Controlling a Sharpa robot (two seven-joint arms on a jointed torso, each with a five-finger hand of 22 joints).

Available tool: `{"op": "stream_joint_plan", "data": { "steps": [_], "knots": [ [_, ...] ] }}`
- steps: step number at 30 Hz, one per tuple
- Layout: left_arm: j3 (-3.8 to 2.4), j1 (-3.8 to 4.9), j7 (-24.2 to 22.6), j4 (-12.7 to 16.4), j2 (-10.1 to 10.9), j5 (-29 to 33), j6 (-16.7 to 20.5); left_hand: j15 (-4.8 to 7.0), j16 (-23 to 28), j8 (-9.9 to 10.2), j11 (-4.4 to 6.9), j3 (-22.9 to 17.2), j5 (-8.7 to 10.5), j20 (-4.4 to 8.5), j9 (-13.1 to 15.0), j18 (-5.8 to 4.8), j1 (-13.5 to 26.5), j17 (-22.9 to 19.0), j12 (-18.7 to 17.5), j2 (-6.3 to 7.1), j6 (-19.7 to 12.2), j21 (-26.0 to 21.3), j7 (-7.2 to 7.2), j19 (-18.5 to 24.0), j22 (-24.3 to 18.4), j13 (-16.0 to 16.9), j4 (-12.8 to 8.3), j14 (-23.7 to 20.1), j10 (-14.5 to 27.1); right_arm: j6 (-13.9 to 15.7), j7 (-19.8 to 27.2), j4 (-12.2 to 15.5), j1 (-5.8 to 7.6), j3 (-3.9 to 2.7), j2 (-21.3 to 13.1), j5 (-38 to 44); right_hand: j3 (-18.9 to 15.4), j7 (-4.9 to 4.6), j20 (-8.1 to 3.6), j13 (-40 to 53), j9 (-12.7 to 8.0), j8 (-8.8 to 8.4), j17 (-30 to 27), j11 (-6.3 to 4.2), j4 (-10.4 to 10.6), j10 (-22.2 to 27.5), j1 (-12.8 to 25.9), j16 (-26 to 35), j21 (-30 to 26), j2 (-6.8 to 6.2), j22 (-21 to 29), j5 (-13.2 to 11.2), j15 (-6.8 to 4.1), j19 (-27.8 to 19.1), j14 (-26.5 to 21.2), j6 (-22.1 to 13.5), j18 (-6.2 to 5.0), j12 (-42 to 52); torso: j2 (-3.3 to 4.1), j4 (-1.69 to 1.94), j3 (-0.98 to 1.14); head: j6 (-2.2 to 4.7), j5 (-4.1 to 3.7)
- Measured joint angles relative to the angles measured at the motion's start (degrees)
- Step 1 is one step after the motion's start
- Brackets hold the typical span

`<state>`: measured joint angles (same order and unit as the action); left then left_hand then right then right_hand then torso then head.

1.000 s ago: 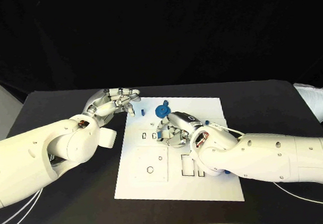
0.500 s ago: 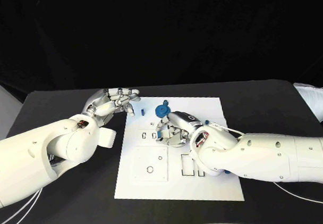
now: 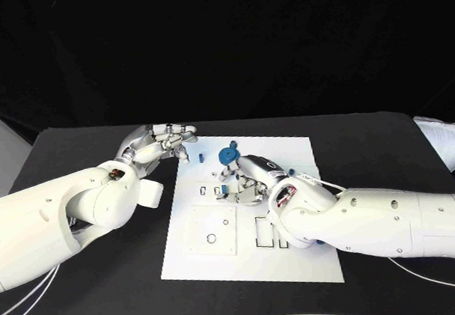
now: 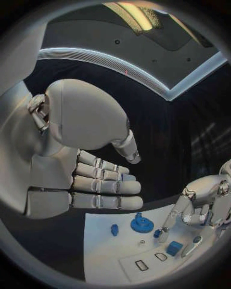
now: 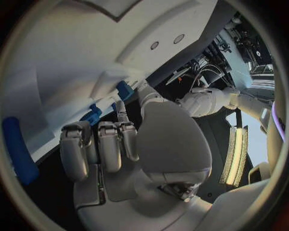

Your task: Assemble the parts on the task board

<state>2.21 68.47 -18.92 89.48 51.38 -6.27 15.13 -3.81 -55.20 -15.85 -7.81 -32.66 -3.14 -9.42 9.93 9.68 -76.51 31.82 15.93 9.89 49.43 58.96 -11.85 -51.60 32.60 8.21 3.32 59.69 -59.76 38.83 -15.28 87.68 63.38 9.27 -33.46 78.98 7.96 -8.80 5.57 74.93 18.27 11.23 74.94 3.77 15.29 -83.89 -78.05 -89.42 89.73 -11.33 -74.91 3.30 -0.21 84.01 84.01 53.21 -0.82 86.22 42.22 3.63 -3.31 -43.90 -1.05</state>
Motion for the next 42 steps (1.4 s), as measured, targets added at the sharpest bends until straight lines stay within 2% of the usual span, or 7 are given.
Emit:
{"op": "stream_joint_plan", "data": {
  "steps": [6,9,11,16,19,27,42],
  "knots": [
    [0.00,0.00,1.1,-0.4,0.0,-1.2,0.3,0.19,-2.4,-0.6,0.24,0.9,0.00,0.32,0.1,0.01,1.7,1.0,3.6,0.80,-1.2,1.1,-0.20,0.3,0.4,1.5,0.4,0.2,-0.7,0.7,1.2,3.2,0.05,-0.19,-3.0,0.0,-6.1,-0.27,0.00,0.0,0.0,0.00,0.0,0.10,1.4,-0.1,-0.2,0.0,0.0,0.06,0.0,-0.3,0.00,0.0,0.0,-0.3,0.00,-0.1,-0.10,0.01,0.01,-0.03,-0.02],
    [0.00,0.00,2.3,-0.6,0.1,-2.3,0.9,0.79,-5.8,-2.3,0.95,1.9,0.00,0.45,0.6,0.00,1.9,2.4,8.3,0.83,-1.1,2.6,-0.07,0.2,1.0,4.0,0.6,2.1,-1.4,0.5,3.5,4.6,0.89,-0.40,-5.0,-0.6,-7.1,-0.28,0.00,0.0,0.0,0.00,0.0,0.10,1.3,-0.1,-1.8,0.0,0.0,2.06,0.0,-0.3,0.00,0.0,0.0,-0.7,0.00,-0.1,-0.16,-0.13,0.05,0.14,0.19],
    [0.00,0.00,3.3,-0.8,0.1,-3.0,1.2,1.28,-9.9,-3.7,1.48,2.5,0.00,1.01,1.1,-0.01,2.5,7.0,12.6,0.23,-0.5,4.4,0.47,-1.5,2.8,6.5,1.1,5.5,-2.3,0.2,5.6,5.2,1.68,-0.60,-6.0,-1.2,-6.7,-0.01,0.00,0.0,0.1,0.14,0.0,0.10,1.0,-0.1,-3.2,0.0,0.0,3.50,0.0,-0.3,0.00,0.0,0.0,-0.4,0.00,-0.3,-0.16,-0.28,0.15,0.28,0.27],
    [0.02,0.01,7.5,-1.6,-0.1,-6.1,1.6,3.53,-26.5,-9.8,3.96,4.1,0.00,2.97,4.0,-2.32,7.6,35.7,30.1,-0.02,1.8,16.0,3.46,-15.7,21.6,17.1,5.2,21.5,-3.5,-1.0,11.6,6.5,3.73,-0.91,-8.8,-5.3,-5.6,0.10,-0.01,0.0,0.3,0.74,0.0,0.10,0.7,-0.1,-5.5,0.0,0.0,4.11,0.0,0.2,0.00,0.0,0.0,0.1,0.00,-0.5,-0.42,-0.54,0.43,0.44,0.59],
    [0.01,0.04,10.8,-2.2,-0.1,-9.0,1.1,4.43,-29.4,-12.3,4.67,4.3,0.00,3.99,6.3,-2.68,10.6,42.0,35.1,0.71,1.9,19.2,4.23,-19.8,27.3,20.3,8.1,24.1,-3.8,-1.7,13.8,6.4,4.85,-1.28,-10.1,-9.5,-4.6,0.11,-0.01,0.0,0.3,0.74,0.0,0.10,1.1,-0.1,-5.9,0.0,0.0,4.76,0.0,0.9,0.00,0.0,0.0,0.1,0.00,-0.5,-0.73,-0.59,0.71,0.52,0.90],
    [-0.02,0.94,21.5,-3.0,-1.7,-19.9,-2.4,5.87,-31.7,-17.2,6.68,3.6,0.00,5.49,11.8,-4.46,9.5,43.1,45.3,1.43,3.2,22.0,6.22,-23.9,33.5,31.7,9.1,24.3,-8.2,-2.7,16.9,4.0,8.57,-1.92,-13.0,-25.9,-3.9,-0.26,-0.01,0.0,0.3,1.18,0.0,0.10,1.1,-0.1,-4.7,0.3,0.0,5.99,0.0,4.0,0.00,0.0,0.0,-0.7,0.00,-0.9,-1.65,-0.72,1.49,0.45,1.32],
    [0.45,4.12,42.2,-6.3,-9.6,-38.4,-13.4,5.86,-31.7,-18.1,6.17,5.7,0.00,5.82,16.4,-4.47,13.2,43.1,45.8,0.81,0.8,22.2,5.73,-24.3,33.7,32.5,13.1,24.2,-7.2,-2.4,18.1,0.5,11.65,-2.12,-13.8,-43.2,-3.9,-0.40,-0.01,0.0,0.1,1.18,0.0,0.39,1.1,-0.1,-4.7,0.3,0.0,5.99,0.0,4.2,0.00,0.0,0.0,-1.4,0.00,-0.9,-2.37,-0.93,2.48,0.26,1.85]
  ]
}}
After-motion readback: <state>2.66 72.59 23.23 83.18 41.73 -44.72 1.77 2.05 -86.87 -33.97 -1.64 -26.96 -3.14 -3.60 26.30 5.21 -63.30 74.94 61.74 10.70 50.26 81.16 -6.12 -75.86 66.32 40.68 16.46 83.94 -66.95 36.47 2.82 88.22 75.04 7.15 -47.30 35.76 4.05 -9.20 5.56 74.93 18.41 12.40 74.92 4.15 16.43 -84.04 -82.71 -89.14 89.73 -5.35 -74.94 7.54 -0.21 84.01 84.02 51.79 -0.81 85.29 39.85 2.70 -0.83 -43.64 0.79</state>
